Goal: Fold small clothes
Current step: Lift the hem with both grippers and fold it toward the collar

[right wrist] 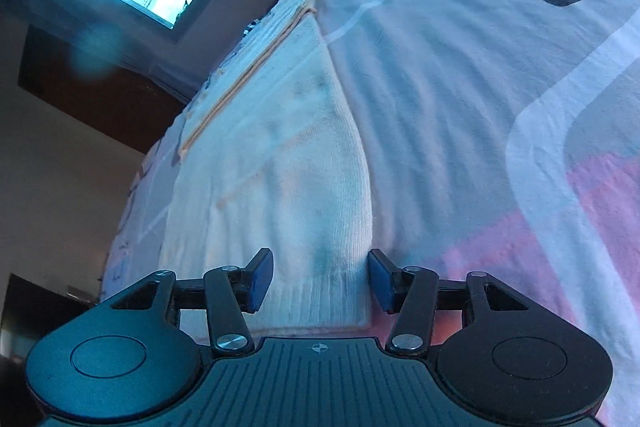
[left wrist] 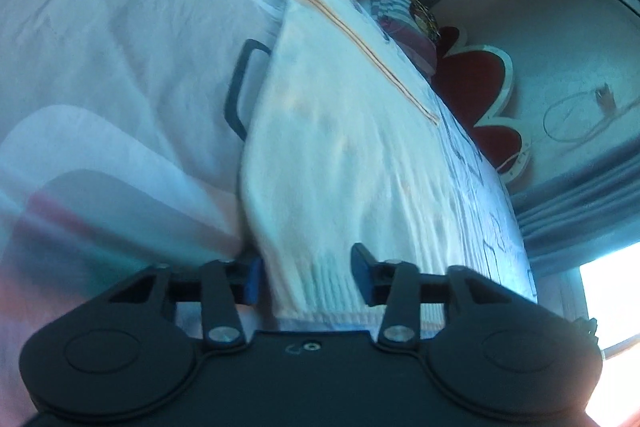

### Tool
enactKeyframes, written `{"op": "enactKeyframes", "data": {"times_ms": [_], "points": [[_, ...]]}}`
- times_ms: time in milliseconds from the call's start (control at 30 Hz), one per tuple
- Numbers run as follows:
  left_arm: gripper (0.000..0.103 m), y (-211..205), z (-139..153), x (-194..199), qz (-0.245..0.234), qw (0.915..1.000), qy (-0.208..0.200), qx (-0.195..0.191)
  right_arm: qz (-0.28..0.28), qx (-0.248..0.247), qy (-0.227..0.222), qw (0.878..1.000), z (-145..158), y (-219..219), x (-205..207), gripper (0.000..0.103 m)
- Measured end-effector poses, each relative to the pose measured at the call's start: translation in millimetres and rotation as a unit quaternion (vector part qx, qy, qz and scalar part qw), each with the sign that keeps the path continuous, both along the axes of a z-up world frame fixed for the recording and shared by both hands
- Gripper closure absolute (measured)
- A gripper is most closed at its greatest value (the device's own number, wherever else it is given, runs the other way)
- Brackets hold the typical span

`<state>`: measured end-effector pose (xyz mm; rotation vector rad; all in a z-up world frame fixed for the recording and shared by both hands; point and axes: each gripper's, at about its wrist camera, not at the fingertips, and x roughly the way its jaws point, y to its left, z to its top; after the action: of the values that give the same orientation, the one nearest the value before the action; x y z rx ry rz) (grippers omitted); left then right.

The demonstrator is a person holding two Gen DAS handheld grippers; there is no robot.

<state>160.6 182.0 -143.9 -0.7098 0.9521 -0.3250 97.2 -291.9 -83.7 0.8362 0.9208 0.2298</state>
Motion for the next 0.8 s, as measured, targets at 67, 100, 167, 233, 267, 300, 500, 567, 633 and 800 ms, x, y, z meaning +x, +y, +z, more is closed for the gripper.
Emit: {"op": "enactKeyframes", "data": {"times_ms": [67,100,167,233,267,300,500,567,633,800], "points": [[0.074,2,-1,2,0.004,1.0000,0.005,-0.002,0.003,0.005,0.004,1.000,-2,0,5,0.073],[0.074,1,0,2,0.002,1.0000,0.006,0.001,0.007,0.016,0.004,1.000,-5,-1,7,0.080],[0.074,-2,2,1,-0.003,0.9999,0.006,0.012,0.022,0.027,0.003,0.999,-7,0,12,0.081],[0.073,-5,5,-4,-0.007,0.9997,0.001,0.024,0.040,0.023,0.003,0.999,-8,7,13,0.081],[0.073,-6,5,-5,-0.006,0.9996,0.000,0.027,0.046,0.022,0.005,0.999,-8,10,13,0.081],[0.073,-6,6,-6,-0.005,0.9996,0.000,0.027,0.051,0.021,0.004,0.998,-8,12,13,0.081],[0.070,-4,6,-7,0.005,0.9998,-0.003,0.021,0.000,0.015,-0.010,1.000,-5,-10,13,0.080],[0.068,-4,7,-4,0.008,0.9997,-0.006,0.021,-0.003,0.011,-0.006,1.000,-7,-17,22,0.080],[0.067,-4,7,0,0.013,0.9997,-0.006,0.020,-0.005,0.009,-0.005,1.000,-8,-19,29,0.080],[0.067,-3,4,6,0.012,0.9999,-0.004,0.011,-0.003,0.055,-0.002,0.998,-23,-17,37,0.079]]}}
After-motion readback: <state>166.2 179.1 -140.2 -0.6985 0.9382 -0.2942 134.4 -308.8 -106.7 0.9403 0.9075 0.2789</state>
